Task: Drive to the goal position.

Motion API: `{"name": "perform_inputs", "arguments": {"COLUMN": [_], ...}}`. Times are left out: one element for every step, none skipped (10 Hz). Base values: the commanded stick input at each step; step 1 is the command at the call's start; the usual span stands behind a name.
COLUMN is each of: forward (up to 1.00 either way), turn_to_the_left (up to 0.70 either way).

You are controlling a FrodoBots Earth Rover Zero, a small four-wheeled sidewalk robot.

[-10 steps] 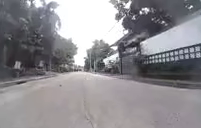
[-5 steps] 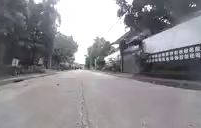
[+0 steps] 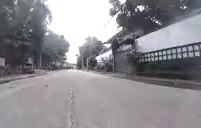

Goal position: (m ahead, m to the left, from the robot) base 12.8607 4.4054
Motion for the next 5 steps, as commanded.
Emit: {"name": "perform_inputs", "arguments": {"forward": [0.50, 0.50, 0.50, 0.50, 0.50], "turn_to_the_left": [0.00, 0.00, 0.00, 0.00, 0.00]}}
